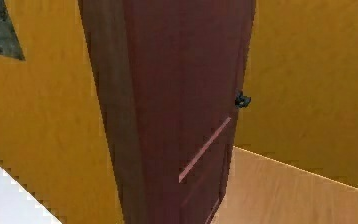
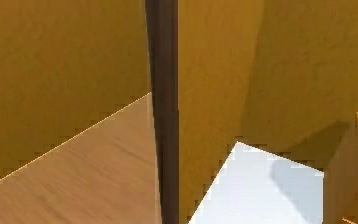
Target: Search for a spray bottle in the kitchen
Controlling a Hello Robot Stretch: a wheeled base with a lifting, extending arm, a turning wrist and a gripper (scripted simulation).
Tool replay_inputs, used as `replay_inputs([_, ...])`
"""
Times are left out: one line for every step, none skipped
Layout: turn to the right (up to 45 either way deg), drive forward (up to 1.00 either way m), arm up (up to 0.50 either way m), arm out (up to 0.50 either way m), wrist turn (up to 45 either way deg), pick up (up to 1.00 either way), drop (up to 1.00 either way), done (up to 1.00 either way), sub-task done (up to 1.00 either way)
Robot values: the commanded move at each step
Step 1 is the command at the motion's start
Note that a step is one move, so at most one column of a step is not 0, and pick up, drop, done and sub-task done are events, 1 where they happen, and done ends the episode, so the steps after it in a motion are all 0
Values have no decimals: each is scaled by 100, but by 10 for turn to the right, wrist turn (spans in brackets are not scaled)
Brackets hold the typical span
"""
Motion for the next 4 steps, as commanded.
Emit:
replay_inputs([360,0,0,0,0,0,0,0,0])
replay_inputs([0,100,0,0,0,0,0,0,0])
replay_inputs([60,0,0,0,0,0,0,0,0])
replay_inputs([0,35,0,0,0,0,0,0,0])
